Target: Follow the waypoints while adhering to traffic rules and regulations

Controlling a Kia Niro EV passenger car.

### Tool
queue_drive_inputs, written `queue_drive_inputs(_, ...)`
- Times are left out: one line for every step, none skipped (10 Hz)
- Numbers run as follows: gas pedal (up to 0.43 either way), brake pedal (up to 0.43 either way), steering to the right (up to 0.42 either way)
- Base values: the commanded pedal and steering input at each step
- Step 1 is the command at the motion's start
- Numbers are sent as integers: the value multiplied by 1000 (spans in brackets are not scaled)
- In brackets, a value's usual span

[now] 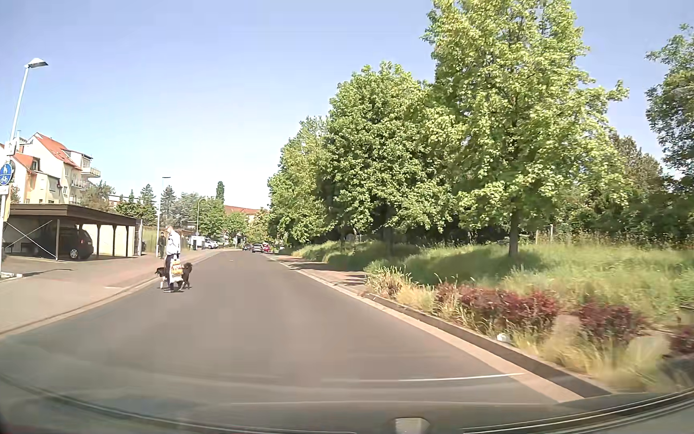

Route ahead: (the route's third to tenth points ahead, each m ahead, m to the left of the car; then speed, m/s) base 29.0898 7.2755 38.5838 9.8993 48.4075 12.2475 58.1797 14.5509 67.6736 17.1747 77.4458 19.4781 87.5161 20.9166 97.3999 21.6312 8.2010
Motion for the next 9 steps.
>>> queue_drive_inputs(130, 30, -99)
queue_drive_inputs(138, 30, -98)
queue_drive_inputs(150, 30, -98)
queue_drive_inputs(150, 30, -96)
queue_drive_inputs(157, 30, -93)
queue_drive_inputs(157, 30, -86)
queue_drive_inputs(157, 30, -77)
queue_drive_inputs(157, 30, -74)
queue_drive_inputs(157, 30, -74)
